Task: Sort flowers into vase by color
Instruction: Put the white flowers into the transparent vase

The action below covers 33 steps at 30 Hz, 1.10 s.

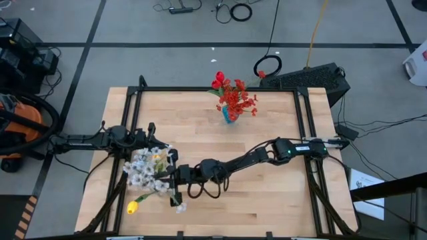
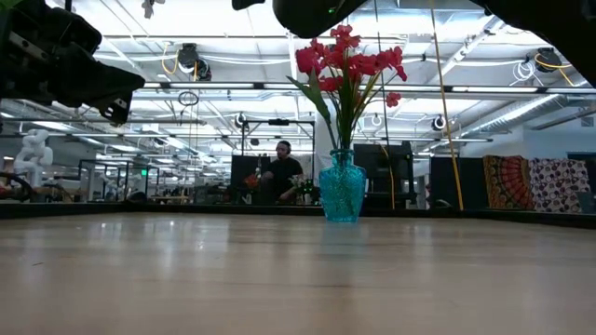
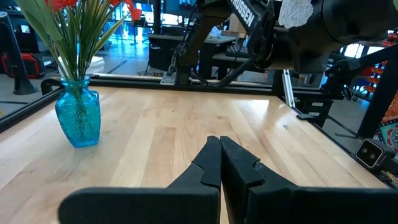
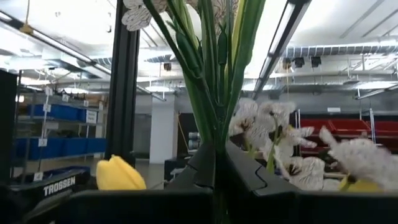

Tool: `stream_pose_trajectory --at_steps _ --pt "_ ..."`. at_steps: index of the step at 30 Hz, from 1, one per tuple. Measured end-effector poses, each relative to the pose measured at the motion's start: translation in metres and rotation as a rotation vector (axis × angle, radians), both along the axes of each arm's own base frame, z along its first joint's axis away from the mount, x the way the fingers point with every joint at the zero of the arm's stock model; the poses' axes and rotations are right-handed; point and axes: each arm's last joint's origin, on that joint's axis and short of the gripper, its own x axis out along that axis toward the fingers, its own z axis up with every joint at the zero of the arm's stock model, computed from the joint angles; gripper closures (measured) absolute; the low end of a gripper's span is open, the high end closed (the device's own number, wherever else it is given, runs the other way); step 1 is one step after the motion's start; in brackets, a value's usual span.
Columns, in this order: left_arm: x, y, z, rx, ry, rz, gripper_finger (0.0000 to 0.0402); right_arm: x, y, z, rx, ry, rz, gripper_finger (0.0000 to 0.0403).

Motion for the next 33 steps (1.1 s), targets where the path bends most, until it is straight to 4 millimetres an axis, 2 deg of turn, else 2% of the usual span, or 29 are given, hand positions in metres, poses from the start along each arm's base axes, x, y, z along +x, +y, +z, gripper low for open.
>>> stream_pose_trajectory --at_steps 10,21,33 --pt "0.0 0.0 0.0 0.0 0.0 0.0 0.04 0.004 0.001 -0.011 -0.044 0.082 -0.007 0.0399" --pt "0.0 0.0 0.0 0.0 0.0 0.0 0.04 0.012 0.003 -0.041 -0.078 0.204 -0.006 0.0396" --pt "0.0 0.0 0.0 0.0 0.0 0.0 0.04 0.014 0.005 -0.049 -0.105 0.305 -0.005 0.0331"
